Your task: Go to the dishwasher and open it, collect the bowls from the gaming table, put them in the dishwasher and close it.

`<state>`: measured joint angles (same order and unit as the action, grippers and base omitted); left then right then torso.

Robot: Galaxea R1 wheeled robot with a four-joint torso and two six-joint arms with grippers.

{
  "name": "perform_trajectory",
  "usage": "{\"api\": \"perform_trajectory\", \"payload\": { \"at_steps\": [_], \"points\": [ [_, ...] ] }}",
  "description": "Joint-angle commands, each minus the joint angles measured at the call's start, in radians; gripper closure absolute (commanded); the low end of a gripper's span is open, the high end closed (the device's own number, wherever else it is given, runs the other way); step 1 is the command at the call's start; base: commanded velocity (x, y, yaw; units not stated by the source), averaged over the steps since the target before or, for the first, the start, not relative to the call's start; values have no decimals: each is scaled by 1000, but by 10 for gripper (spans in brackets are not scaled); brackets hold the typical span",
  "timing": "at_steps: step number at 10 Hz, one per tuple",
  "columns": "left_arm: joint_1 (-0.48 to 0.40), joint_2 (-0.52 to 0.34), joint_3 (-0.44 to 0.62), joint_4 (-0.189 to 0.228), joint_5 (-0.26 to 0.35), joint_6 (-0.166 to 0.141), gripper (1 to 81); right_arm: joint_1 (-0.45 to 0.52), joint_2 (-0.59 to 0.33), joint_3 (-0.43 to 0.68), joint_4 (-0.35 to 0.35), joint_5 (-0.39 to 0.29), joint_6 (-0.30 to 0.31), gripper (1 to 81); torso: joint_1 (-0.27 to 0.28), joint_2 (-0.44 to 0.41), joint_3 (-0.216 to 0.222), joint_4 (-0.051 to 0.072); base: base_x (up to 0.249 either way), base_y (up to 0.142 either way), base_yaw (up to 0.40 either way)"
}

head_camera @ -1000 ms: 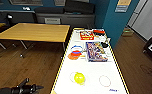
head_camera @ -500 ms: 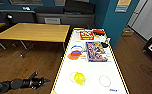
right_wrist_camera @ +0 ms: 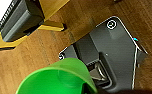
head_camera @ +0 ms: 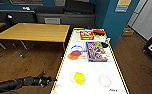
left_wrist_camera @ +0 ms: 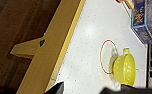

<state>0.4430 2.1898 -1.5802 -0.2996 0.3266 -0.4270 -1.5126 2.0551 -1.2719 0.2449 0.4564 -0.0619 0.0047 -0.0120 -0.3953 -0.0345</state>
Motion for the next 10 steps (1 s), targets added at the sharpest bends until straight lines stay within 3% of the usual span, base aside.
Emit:
{"api": "perform_trajectory", "payload": {
  "at_steps": [1, 7, 8, 10],
  "points": [
    [-163, 76, -84, -16, 72, -7, 10, 16, -50, 30, -18, -67, 1, 811, 0, 0, 0, 0, 0, 0, 0],
    [-189, 234, -167, 14, 114, -4, 10, 19, -42, 20, -18, -67, 2, 811, 0, 0, 0, 0, 0, 0, 0],
    [-188, 259, -197, 2, 112, -7, 10, 21, -40, 22, -18, -67, 2, 811, 0, 0, 0, 0, 0, 0, 0],
    [-178, 295, -233, -45, 109, -48, 10, 21, -36, 19, -18, -67, 2, 811, 0, 0, 0, 0, 0, 0, 0]
  ]
}}
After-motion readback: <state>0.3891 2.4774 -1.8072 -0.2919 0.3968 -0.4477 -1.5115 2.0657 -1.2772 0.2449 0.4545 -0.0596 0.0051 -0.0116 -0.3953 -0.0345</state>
